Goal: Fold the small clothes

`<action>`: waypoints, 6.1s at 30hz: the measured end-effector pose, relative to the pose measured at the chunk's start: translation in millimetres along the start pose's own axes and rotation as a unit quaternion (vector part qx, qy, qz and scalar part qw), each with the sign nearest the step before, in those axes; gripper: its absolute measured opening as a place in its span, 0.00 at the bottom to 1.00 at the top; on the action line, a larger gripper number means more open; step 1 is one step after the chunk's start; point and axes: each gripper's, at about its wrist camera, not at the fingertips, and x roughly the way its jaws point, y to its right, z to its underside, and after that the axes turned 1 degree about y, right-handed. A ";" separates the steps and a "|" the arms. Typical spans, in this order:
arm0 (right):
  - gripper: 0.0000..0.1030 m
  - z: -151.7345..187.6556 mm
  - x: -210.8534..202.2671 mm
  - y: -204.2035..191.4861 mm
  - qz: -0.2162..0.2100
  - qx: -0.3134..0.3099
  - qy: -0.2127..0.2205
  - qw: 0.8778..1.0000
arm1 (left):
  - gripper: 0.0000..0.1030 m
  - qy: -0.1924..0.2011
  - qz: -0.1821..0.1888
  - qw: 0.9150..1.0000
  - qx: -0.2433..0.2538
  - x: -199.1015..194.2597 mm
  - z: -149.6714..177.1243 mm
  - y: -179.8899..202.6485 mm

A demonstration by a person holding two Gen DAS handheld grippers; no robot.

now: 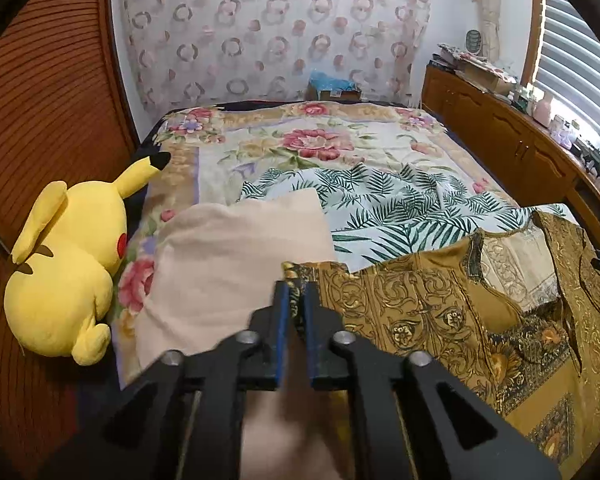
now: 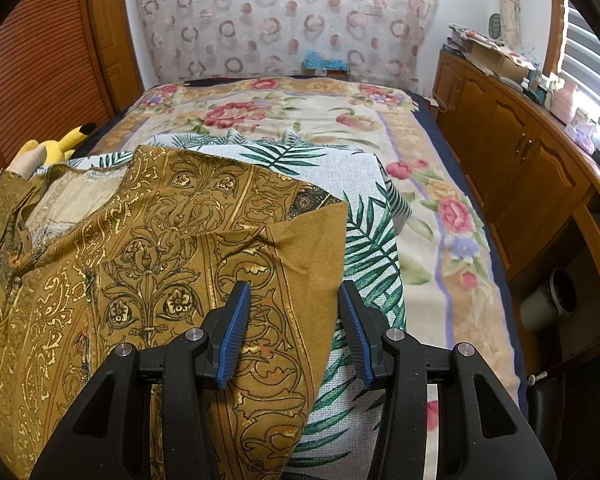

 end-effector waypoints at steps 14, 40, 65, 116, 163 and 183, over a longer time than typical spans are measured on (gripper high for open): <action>0.45 -3.3 1.4 4.6 -0.005 -0.003 -0.004 1.000 | 0.30 -0.027 0.019 0.999 0.000 12.0 9.2 7.0; 0.02 -17.5 -84.4 -41.5 -0.065 -0.048 0.097 0.992 | 0.01 0.113 0.074 0.990 0.034 -130.9 30.5 48.3; 0.01 102.1 -179.4 -63.6 -0.075 -0.026 0.123 0.989 | 0.01 0.111 0.070 0.991 0.005 -200.4 180.5 48.8; 0.50 109.2 -212.8 -32.6 -0.002 -0.026 0.119 0.993 | 0.55 0.048 0.028 0.998 0.015 -168.6 159.4 18.9; 0.31 123.1 -115.1 -40.7 -0.087 0.000 -0.018 0.996 | 0.35 -0.033 0.055 0.998 0.030 -109.6 180.6 37.0; 0.06 116.3 -291.5 -70.4 -0.101 -0.017 0.178 0.979 | 0.02 0.182 0.126 0.974 0.050 -294.7 138.7 62.0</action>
